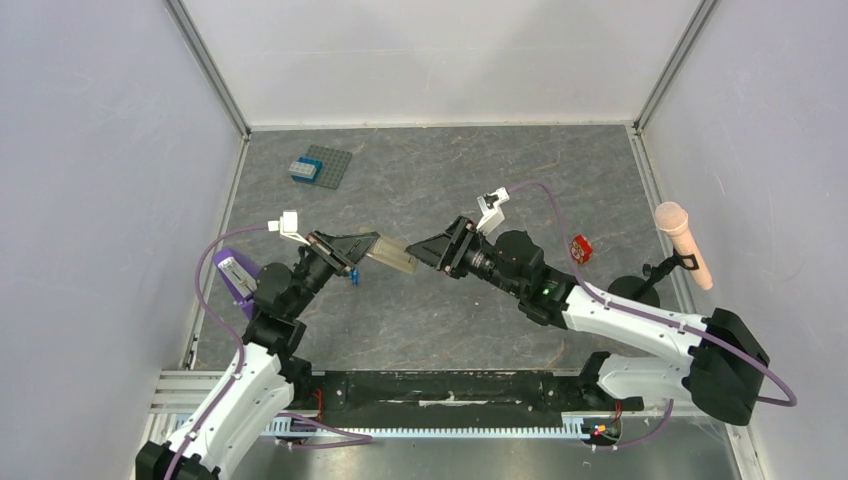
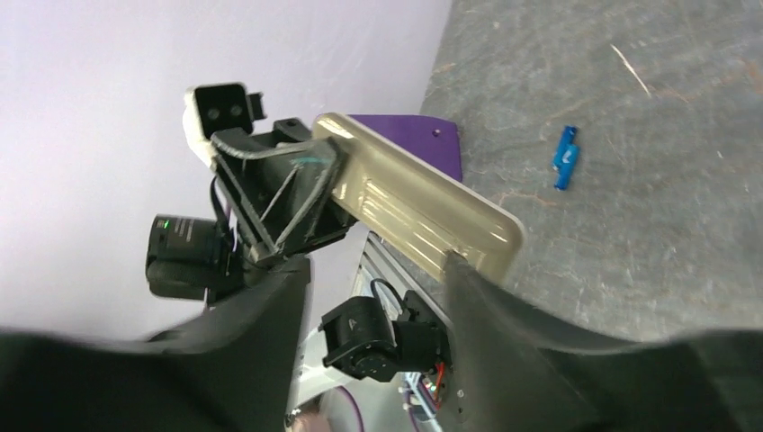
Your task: Load the batteries into the remote control
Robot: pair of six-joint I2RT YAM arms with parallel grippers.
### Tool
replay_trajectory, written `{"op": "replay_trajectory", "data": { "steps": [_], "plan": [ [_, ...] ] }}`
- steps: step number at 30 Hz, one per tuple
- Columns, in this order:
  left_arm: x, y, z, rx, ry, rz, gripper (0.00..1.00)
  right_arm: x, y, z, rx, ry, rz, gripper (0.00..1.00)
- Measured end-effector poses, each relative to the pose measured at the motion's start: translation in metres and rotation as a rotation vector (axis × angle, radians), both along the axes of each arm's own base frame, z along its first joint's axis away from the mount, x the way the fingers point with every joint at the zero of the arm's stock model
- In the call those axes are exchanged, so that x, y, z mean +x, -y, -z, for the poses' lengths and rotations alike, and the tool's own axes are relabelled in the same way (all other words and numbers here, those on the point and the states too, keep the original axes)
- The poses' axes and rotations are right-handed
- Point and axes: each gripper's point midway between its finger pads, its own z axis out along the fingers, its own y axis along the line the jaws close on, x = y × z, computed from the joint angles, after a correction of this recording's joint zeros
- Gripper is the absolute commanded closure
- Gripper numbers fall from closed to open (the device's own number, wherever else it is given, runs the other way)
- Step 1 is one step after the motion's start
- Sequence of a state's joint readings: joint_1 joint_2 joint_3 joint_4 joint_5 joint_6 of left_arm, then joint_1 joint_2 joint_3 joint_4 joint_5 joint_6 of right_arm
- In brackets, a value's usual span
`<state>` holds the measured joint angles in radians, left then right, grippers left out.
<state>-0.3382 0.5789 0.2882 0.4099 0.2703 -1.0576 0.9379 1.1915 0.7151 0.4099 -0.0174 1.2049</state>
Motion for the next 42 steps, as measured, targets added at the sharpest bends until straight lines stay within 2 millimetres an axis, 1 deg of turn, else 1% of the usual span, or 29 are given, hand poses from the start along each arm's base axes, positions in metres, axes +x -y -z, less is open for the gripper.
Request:
{"op": "replay_trajectory", "data": {
  "steps": [2,4,7,10,11,14,19,20,21,22,23,24,25,28,30,35,39,42],
  "plan": [
    [0.000,0.000,0.001,0.000,-0.004,0.000,0.98,0.003,0.006,0.010,-0.048,-0.013,0.031,0.15],
    [-0.001,0.000,0.002,-0.004,-0.016,0.002,0.98,0.004,0.011,0.019,-0.082,-0.024,0.053,0.06],
    [-0.003,0.001,-0.001,-0.028,-0.031,0.013,0.98,0.003,0.015,0.027,-0.103,-0.027,0.058,0.02],
    [-0.007,0.004,-0.010,-0.068,-0.056,0.037,0.98,0.000,0.013,0.028,-0.094,-0.025,0.036,0.02],
    [-0.009,0.004,-0.014,-0.086,-0.064,0.042,0.98,-0.002,0.011,0.025,-0.079,-0.020,0.021,0.03],
    [-0.015,0.005,-0.028,-0.140,-0.074,0.066,0.98,-0.008,0.004,0.012,-0.019,-0.005,-0.025,0.12],
    [-0.024,0.006,-0.043,-0.217,-0.096,0.097,0.98,-0.019,-0.006,-0.009,0.098,0.017,-0.102,0.36],
    [-0.026,0.006,-0.045,-0.231,-0.104,0.104,0.96,-0.020,-0.008,-0.011,0.111,0.018,-0.117,0.43],
    [-0.027,0.007,-0.046,-0.237,-0.111,0.111,0.92,-0.022,-0.009,-0.014,0.123,0.018,-0.129,0.50],
    [-0.028,0.007,-0.046,-0.243,-0.116,0.115,0.84,-0.024,-0.011,-0.015,0.133,0.018,-0.141,0.60],
    [-0.028,0.007,-0.046,-0.243,-0.123,0.118,0.75,-0.025,-0.012,-0.017,0.143,0.016,-0.152,0.67],
    [-0.029,0.008,-0.046,-0.244,-0.131,0.121,0.67,-0.027,-0.013,-0.018,0.150,0.014,-0.164,0.74],
    [-0.030,0.008,-0.047,-0.245,-0.134,0.126,0.61,-0.028,-0.013,-0.017,0.152,0.006,-0.171,0.77],
    [-0.032,0.009,-0.052,-0.232,-0.139,0.137,0.55,-0.032,-0.013,-0.025,0.182,0.002,-0.201,0.83],
    [-0.038,0.013,-0.054,-0.205,-0.153,0.170,0.54,-0.033,-0.012,-0.028,0.177,0.012,-0.223,0.84],
    [-0.051,0.027,-0.060,-0.105,-0.171,0.292,0.55,-0.031,-0.001,-0.036,0.129,0.059,-0.286,0.84],
    [-0.059,0.034,-0.057,-0.034,-0.176,0.367,0.55,-0.029,0.004,-0.042,0.049,0.105,-0.344,0.80],
    [-0.066,0.037,-0.058,0.005,-0.171,0.414,0.52,-0.033,0.008,-0.042,0.018,0.124,-0.387,0.80]
  ]
}}
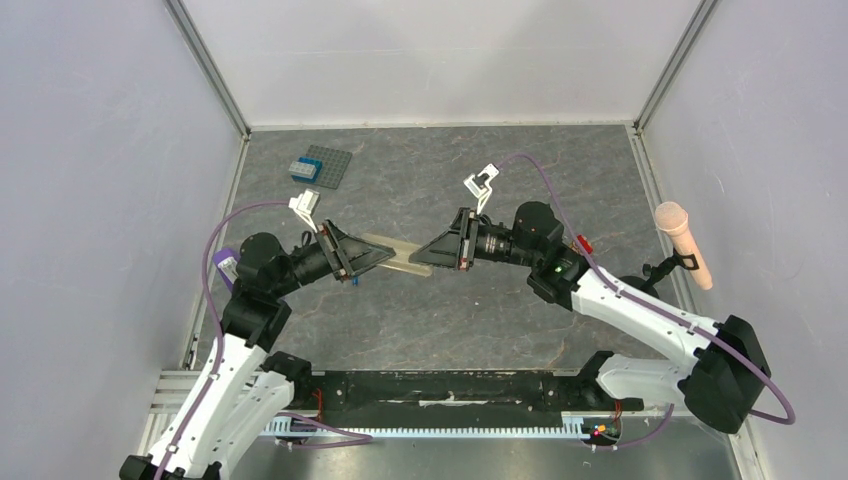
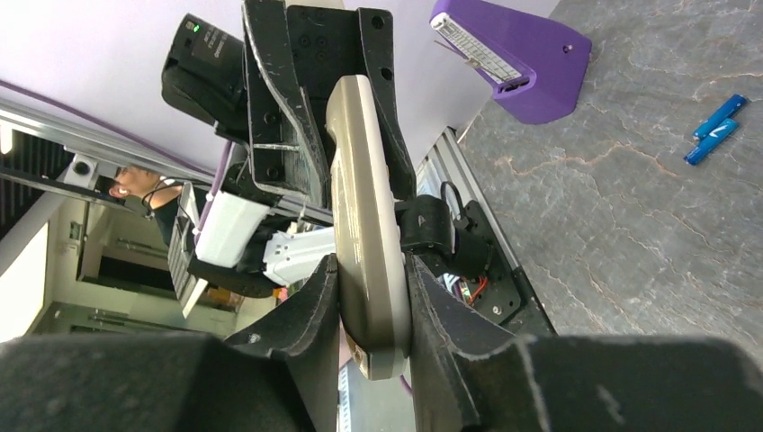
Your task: Load the batteries into the remote control
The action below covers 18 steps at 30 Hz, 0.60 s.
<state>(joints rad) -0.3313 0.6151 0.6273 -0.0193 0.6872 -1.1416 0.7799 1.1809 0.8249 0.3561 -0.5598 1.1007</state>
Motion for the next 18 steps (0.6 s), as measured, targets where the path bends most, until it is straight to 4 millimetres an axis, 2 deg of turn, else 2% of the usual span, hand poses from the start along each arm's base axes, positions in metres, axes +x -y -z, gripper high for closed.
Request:
{"op": "replay_trajectory", "data": {
  "steps": [7,12,18],
  "plan": [
    [-0.012,0.004,0.014,0.057,-0.010,0.083,0.48,-0.005,0.005,0.008,-0.032,-0.007,-0.038,0.80],
    [-0.017,0.005,0.014,0.058,-0.008,0.107,0.39,-0.006,0.010,0.011,-0.043,-0.020,-0.047,0.81],
    [-0.017,0.006,0.010,0.048,0.016,0.116,0.37,-0.006,0.017,0.014,-0.043,-0.038,-0.051,0.82]
  ]
}}
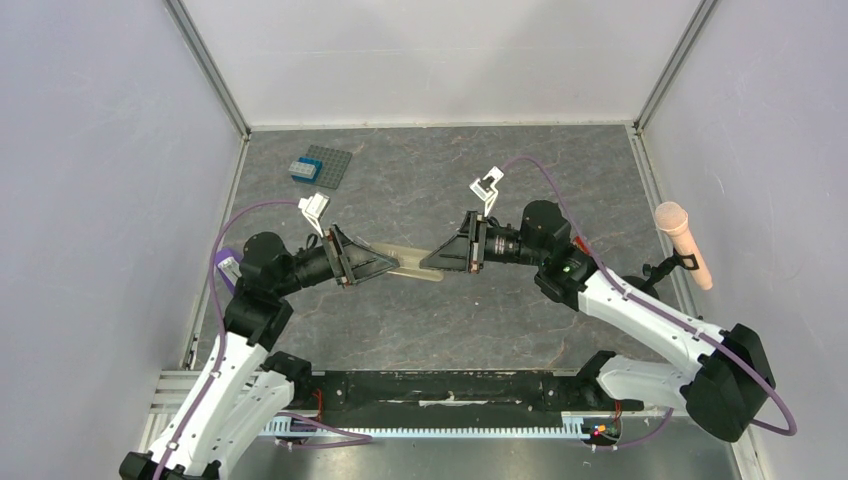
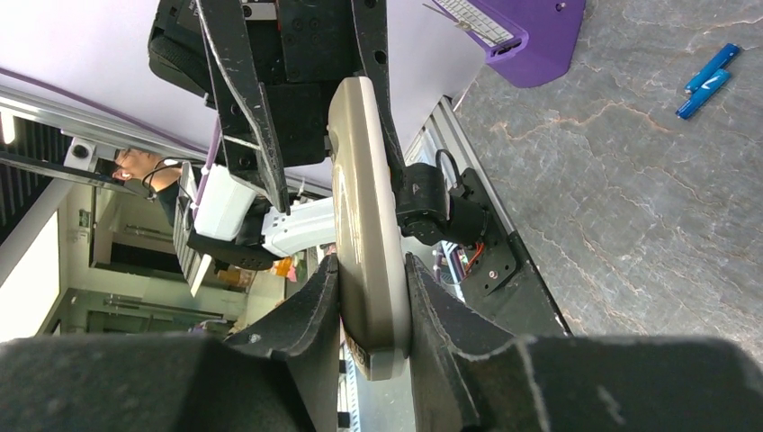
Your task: Load the batteries into the remote control
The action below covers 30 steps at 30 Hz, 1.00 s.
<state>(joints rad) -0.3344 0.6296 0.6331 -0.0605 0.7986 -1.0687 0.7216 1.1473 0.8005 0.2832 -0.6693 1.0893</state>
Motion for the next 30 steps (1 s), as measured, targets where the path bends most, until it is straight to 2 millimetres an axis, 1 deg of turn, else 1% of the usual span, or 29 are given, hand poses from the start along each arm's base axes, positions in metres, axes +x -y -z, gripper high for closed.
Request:
{"op": "replay_trajectory", "data": {
  "steps": [2,6,8,9,10,13,14,15,18,21,23,25,27,30],
  "plan": [
    [-0.001,0.001,-0.002,-0.010,0.012,0.010,0.42,0.000,0.002,-0.001,0.004,-0.002,0.000,0.82],
    [-0.001,0.002,-0.002,-0.019,0.023,0.024,0.62,-0.001,0.003,-0.003,0.015,-0.007,-0.004,0.82],
    [-0.001,0.002,-0.002,-0.019,0.022,0.023,0.68,-0.002,0.003,-0.007,0.028,-0.005,-0.011,0.82],
    [-0.001,0.002,-0.002,-0.020,0.023,0.024,0.69,-0.002,0.003,-0.007,0.034,-0.003,-0.016,0.83],
    [-0.001,0.002,-0.003,-0.022,0.029,0.027,0.68,-0.003,0.004,-0.008,0.038,-0.003,-0.022,0.82],
    [-0.002,0.003,-0.004,-0.023,0.031,0.037,0.53,-0.005,0.004,-0.007,0.045,-0.004,-0.031,0.82],
    [-0.002,0.003,-0.003,-0.023,0.030,0.039,0.49,-0.005,0.004,-0.007,0.045,-0.006,-0.031,0.82],
    [-0.001,0.004,-0.003,-0.023,0.029,0.040,0.48,-0.005,0.004,-0.006,0.044,-0.007,-0.032,0.82],
    [-0.001,0.004,-0.003,-0.024,0.030,0.044,0.48,-0.005,0.005,-0.001,0.038,-0.016,-0.031,0.82],
    [0.001,0.005,-0.002,-0.022,0.023,0.044,0.58,-0.004,0.005,0.000,0.037,-0.017,-0.029,0.82],
    [0.002,0.005,-0.001,-0.021,0.016,0.043,0.60,-0.004,0.005,-0.001,0.040,-0.014,-0.032,0.82],
    [0.003,0.005,0.001,-0.021,0.012,0.040,0.58,-0.004,0.005,-0.002,0.042,-0.010,-0.033,0.82],
    [0.004,0.005,0.002,-0.028,0.006,0.038,0.52,-0.004,0.005,0.000,0.040,-0.012,-0.034,0.82],
    [0.005,0.006,0.004,-0.043,-0.011,0.037,0.50,-0.004,0.005,0.004,0.030,-0.016,-0.036,0.82]
  ]
}}
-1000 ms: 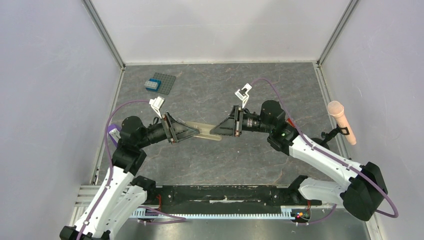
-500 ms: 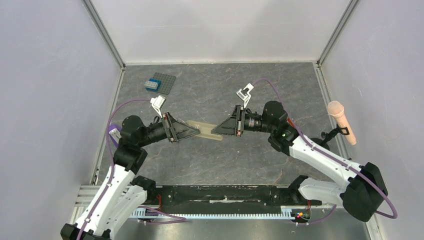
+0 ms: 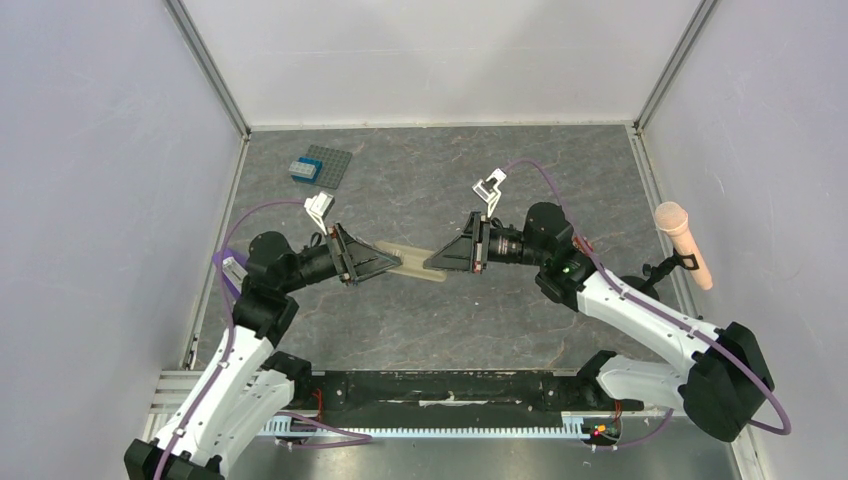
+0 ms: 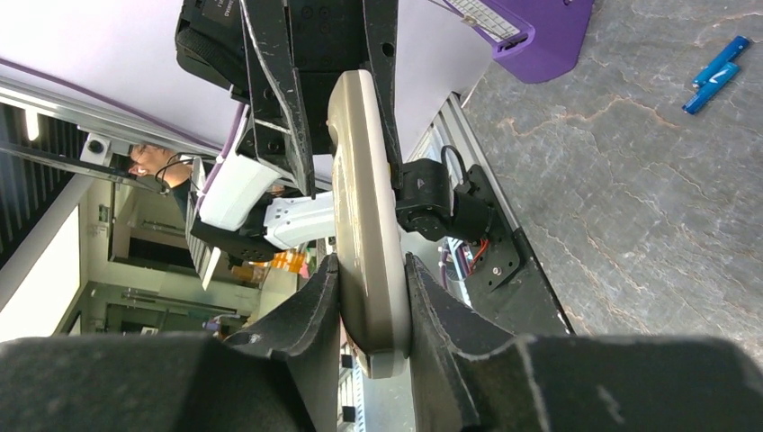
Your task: Load the batteries into the remote control
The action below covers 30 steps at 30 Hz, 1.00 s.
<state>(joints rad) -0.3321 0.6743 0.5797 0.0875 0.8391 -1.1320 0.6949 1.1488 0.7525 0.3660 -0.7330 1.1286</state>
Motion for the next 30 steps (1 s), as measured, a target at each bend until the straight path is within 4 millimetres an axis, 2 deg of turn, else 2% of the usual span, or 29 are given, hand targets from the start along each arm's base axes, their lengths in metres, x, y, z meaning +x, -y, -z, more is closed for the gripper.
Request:
{"op": "replay_trajectory", "data": {
  "steps": [1,4,6,8,11,15,16,21,22,23,24,27,30],
  "plan": [
    [0.001,0.000,0.001,-0.007,-0.010,-0.002,0.52,0.000,0.000,0.002,-0.003,-0.002,0.000,0.82],
    [0.003,0.001,0.007,-0.019,-0.037,-0.011,0.66,0.000,0.000,0.006,-0.012,-0.007,0.000,0.83],
    [0.005,0.001,0.011,-0.024,-0.046,-0.017,0.69,0.000,0.001,0.007,-0.014,-0.011,0.001,0.82],
    [0.004,0.001,0.009,-0.030,-0.034,-0.016,0.66,0.001,0.001,0.008,-0.012,-0.021,0.001,0.83],
    [0.004,0.001,0.008,-0.033,-0.028,-0.017,0.54,0.000,0.001,0.006,-0.005,-0.016,-0.005,0.83],
    [0.006,0.000,0.008,-0.036,-0.039,-0.025,0.49,0.000,0.000,0.010,-0.013,-0.014,-0.014,0.83],
    [0.006,0.000,0.008,-0.037,-0.041,-0.027,0.52,0.000,0.000,0.011,-0.015,-0.012,-0.015,0.83],
    [0.008,0.000,0.009,-0.037,-0.049,-0.033,0.96,-0.001,0.001,0.011,-0.013,-0.017,-0.021,0.82],
    [0.007,0.001,0.007,-0.042,-0.038,-0.029,0.98,-0.001,0.001,0.011,-0.014,-0.021,-0.022,0.81],
    [0.006,0.001,0.006,-0.044,-0.029,-0.025,0.98,-0.001,0.001,0.011,-0.013,-0.023,-0.025,0.77],
    [0.006,0.001,0.005,-0.045,-0.026,-0.024,0.98,-0.002,0.001,0.011,-0.011,-0.021,-0.027,0.67],
    [0.006,0.000,0.005,-0.044,-0.024,-0.027,0.98,-0.001,0.001,0.013,-0.021,-0.023,-0.020,0.34],
    [0.008,-0.001,0.007,-0.032,-0.002,-0.051,0.98,0.001,0.002,0.033,-0.092,-0.047,0.009,0.15]
  ]
}}
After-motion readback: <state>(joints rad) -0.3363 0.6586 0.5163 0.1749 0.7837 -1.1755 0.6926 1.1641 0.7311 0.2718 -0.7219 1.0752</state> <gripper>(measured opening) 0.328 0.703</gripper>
